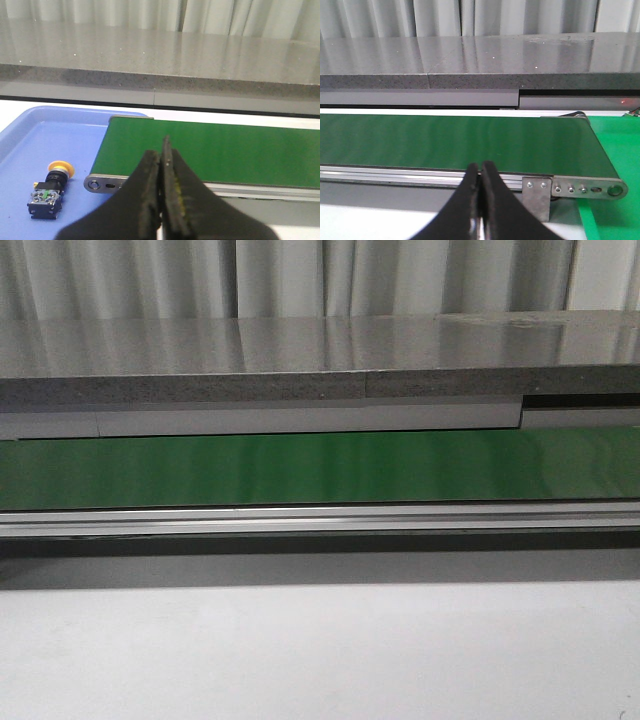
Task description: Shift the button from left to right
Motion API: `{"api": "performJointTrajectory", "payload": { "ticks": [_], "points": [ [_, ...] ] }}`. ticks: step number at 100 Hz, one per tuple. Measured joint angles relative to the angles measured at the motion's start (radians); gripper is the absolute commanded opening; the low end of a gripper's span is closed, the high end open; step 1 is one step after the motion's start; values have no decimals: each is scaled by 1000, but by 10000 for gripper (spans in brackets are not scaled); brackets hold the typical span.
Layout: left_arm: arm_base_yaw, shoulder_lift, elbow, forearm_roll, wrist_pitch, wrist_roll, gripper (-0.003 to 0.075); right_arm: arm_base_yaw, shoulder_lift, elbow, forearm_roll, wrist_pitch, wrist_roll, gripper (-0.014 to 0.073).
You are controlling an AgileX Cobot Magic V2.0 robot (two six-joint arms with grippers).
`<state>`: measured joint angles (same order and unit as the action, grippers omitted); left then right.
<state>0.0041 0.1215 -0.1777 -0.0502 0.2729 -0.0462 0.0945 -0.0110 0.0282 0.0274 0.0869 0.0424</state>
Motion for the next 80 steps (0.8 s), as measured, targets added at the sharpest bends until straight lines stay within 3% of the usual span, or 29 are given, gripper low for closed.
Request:
{"api": "performJointTrajectory", "payload": {
  "ticks": [40,80],
  "points": [
    [0,439,-427,109,486,0,-19,0,0,0,0,0,0,-68],
    [0,595,-478,113,528,0,-19,0,0,0,0,0,0,-68]
  ]
}}
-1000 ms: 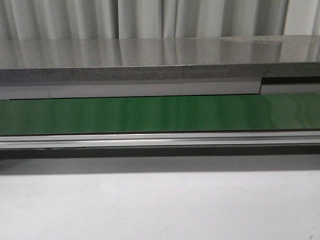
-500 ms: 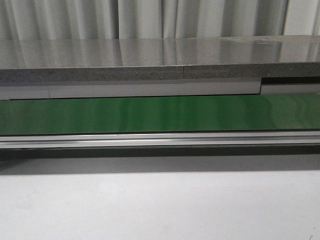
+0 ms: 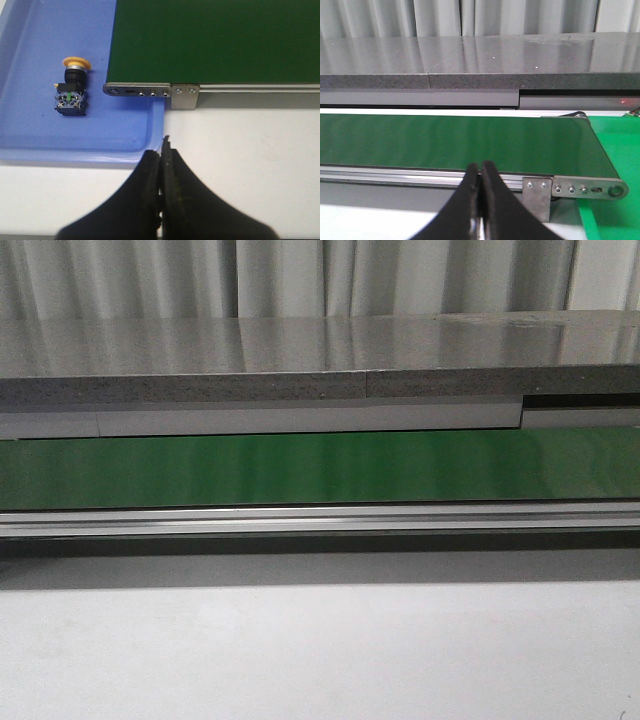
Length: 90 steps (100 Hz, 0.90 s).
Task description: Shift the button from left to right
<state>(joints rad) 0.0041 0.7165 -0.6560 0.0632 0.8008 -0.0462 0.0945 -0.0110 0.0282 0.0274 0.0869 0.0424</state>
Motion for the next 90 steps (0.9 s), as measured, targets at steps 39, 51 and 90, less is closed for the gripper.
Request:
{"api": "performJointTrajectory", "payload": {
  "ticks": [39,51,90],
  "points": [
    [0,7,0,0,4,0,465,0,0,0,0,0,0,-68],
    [0,7,0,0,4,0,615,0,0,0,0,0,0,-68],
    [37,80,-85,19,48,-16,610,0,0,0,0,0,0,-68]
  ]
}}
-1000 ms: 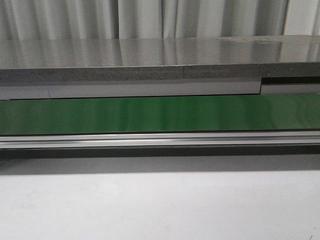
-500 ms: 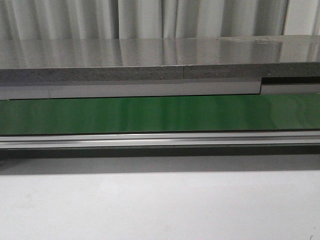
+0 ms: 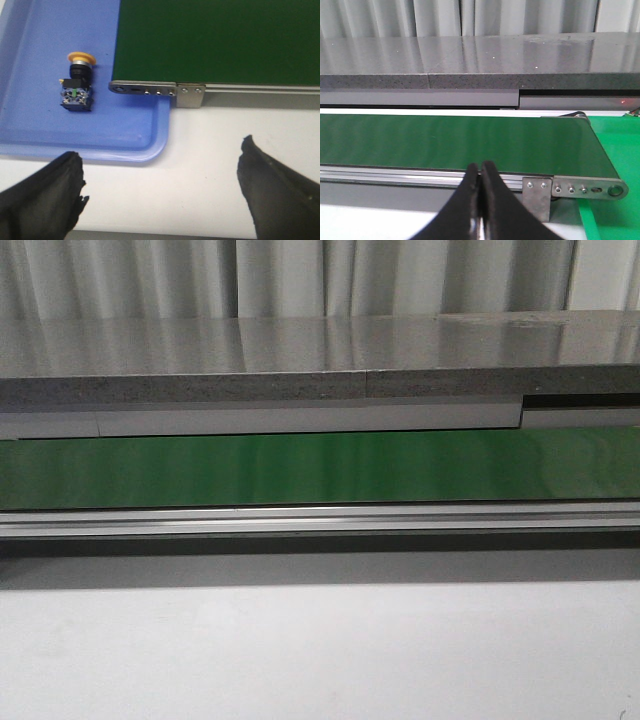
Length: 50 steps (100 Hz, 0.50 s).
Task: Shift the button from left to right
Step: 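Close the left gripper on the black body of the yellow button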
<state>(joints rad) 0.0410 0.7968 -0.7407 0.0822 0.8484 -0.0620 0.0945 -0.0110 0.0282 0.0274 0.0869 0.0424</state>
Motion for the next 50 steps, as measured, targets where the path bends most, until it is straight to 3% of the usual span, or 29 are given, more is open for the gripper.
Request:
{"api": "performJointTrajectory", "payload": {
  "ticks": [29,50],
  "points": [
    [209,241,-181,14,-13,10,609,0,0,0,0,0,0,-68],
    [302,477,-301,14,-33,21,609,0,0,0,0,0,0,-68]
  ]
}}
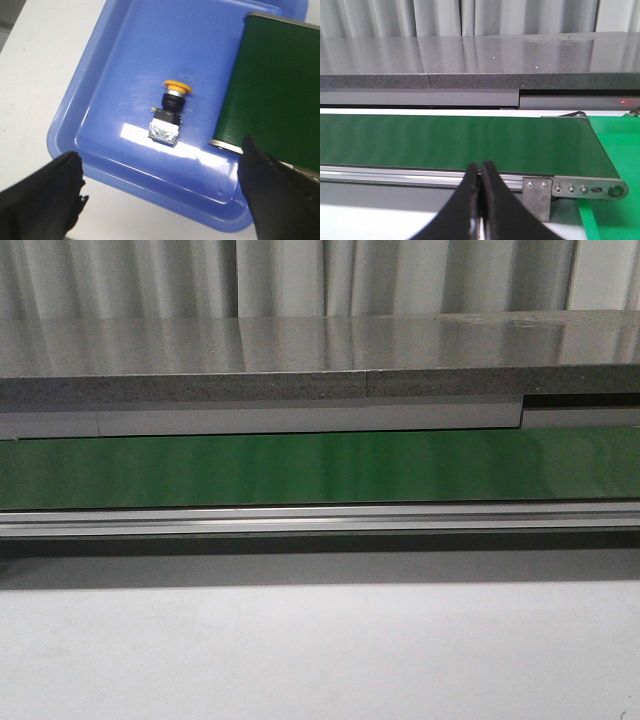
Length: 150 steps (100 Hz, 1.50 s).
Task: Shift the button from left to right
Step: 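Close the left gripper on the black body of the yellow button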
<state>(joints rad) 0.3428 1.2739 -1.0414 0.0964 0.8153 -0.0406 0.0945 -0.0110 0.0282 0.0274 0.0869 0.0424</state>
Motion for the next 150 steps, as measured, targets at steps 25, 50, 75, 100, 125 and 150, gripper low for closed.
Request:
{"api": "performJointTrajectory", "payload": {
  "ticks": [25,50,75,100,125,150],
  "points": [
    [20,282,-131,-30,-6,4,609,0,0,0,0,0,0,-68],
    [20,452,-191,-30,-9,16,609,0,0,0,0,0,0,-68],
    [20,524,-198,-30,-34,22,609,0,0,0,0,0,0,-68],
    [20,594,-200,-30,-50,22,609,0,0,0,0,0,0,-68],
    [22,656,-200,-30,-70,22,609,0,0,0,0,0,0,-68],
    [24,682,-206,-30,-96,22,545,0,0,0,0,0,0,-68]
  ]
}}
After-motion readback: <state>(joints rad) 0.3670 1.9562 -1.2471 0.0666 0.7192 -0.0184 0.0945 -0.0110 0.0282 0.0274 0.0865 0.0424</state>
